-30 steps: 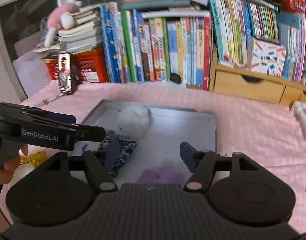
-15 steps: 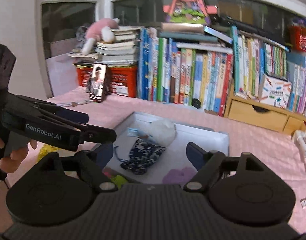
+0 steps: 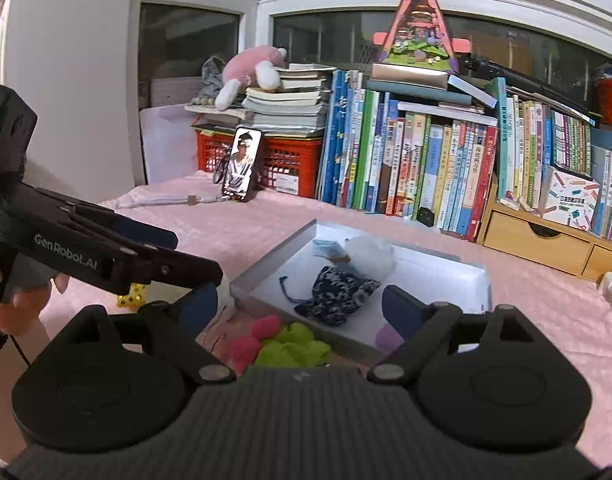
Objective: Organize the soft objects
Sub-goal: 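Withdraw both open tools from the tray toward the remaining items, then grasp the yellow polka-dot bow with the left tool while the right tool grasps the pink-green scrunchie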
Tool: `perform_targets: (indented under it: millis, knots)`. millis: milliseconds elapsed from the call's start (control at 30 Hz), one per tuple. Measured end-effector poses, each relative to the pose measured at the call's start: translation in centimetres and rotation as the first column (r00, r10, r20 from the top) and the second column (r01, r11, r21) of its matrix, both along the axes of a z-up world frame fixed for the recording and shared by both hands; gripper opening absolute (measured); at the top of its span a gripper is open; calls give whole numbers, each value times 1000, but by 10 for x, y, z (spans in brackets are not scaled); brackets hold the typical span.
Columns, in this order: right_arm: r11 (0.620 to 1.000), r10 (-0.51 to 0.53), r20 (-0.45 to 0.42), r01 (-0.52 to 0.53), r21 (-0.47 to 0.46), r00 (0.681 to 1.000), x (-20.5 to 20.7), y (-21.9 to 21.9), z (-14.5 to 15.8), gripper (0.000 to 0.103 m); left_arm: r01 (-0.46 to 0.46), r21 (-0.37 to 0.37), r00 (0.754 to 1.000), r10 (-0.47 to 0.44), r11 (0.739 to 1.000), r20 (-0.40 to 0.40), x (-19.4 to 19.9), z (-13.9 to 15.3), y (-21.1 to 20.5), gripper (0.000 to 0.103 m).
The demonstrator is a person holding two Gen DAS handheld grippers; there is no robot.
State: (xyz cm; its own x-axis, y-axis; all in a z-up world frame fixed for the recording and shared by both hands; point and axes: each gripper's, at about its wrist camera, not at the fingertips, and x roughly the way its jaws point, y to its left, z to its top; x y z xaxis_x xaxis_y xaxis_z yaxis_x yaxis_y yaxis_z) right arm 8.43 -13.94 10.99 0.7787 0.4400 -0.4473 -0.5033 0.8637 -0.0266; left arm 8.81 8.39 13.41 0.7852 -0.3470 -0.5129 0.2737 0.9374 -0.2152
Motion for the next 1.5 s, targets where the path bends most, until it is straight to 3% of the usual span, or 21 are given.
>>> perform_targets:
  millis: [433,833,1267,1500]
  knots:
    - [993,38,-22,-40,-108,999,-8,24,-26,95,-154,117,986,145,981,81,-42,-21,41,90]
    - [970,43,-18,-46,-240,999,-1,43,-50,95,-274,202,961,274,940,29,-17,-65,67,90]
    - [926,72,2,-66,-373,997,13,70,-72,95,-296,190,953,304,936,-12,9,-93,75,89]
    - [917,71,-2,-66,-392,997,20,77,-81,95,-297,182,953,304,937,-11,16,-99,76,84]
